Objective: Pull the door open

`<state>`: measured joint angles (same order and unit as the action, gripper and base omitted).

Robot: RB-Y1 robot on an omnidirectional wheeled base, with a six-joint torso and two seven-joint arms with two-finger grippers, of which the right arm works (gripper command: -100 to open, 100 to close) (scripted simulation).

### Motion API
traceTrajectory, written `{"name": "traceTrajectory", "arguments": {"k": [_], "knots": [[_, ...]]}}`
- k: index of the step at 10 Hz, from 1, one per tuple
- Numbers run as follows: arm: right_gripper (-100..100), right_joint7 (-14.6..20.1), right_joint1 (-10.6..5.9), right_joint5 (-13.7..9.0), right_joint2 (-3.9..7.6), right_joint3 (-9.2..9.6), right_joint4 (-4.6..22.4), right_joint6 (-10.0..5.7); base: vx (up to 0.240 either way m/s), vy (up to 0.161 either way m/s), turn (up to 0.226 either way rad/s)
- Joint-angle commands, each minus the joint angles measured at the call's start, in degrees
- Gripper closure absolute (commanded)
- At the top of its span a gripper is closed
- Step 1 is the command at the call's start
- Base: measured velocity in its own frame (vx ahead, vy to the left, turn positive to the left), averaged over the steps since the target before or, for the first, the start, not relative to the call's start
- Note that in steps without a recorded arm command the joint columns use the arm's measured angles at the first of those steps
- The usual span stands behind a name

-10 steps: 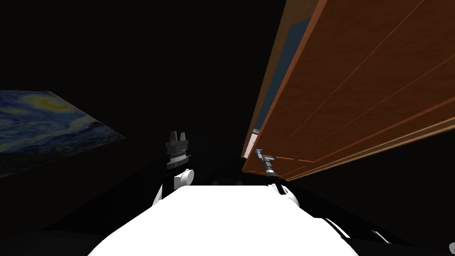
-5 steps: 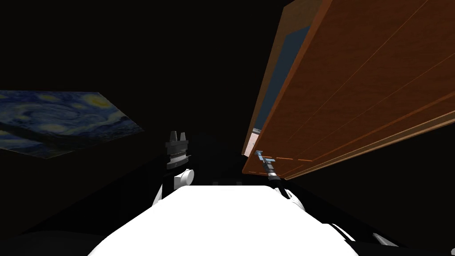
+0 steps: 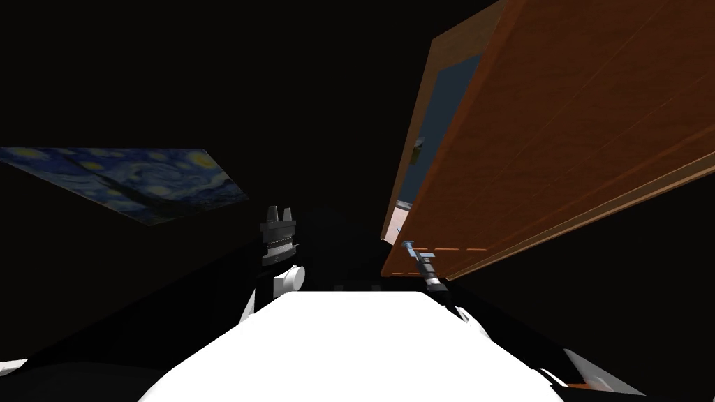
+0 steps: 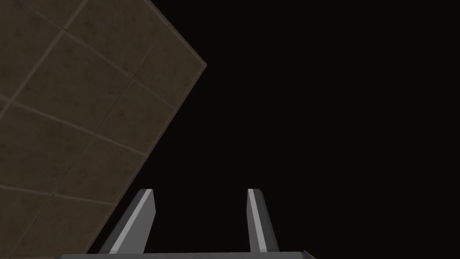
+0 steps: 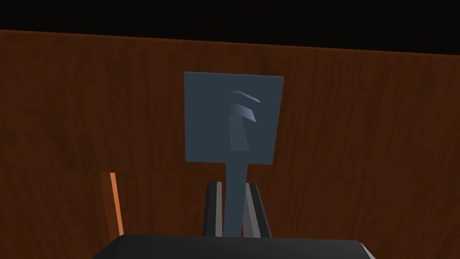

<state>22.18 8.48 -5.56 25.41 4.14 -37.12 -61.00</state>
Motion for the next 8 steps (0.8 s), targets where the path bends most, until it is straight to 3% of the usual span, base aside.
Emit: {"name": "traceTrajectory", "arguments": {"k": [1,2,8], "knots": [[100,0.0,0.00,0.0,0.00,0.00,0.0,0.00,-0.058,-0.017,0.004],[100,0.4,0.59,0.1,0.36,0.33,0.7,-1.34,-0.140,-0.037,0.156],[100,1.8,2.27,0.2,1.72,1.17,2.6,-5.91,-0.201,-0.075,0.182]]}}
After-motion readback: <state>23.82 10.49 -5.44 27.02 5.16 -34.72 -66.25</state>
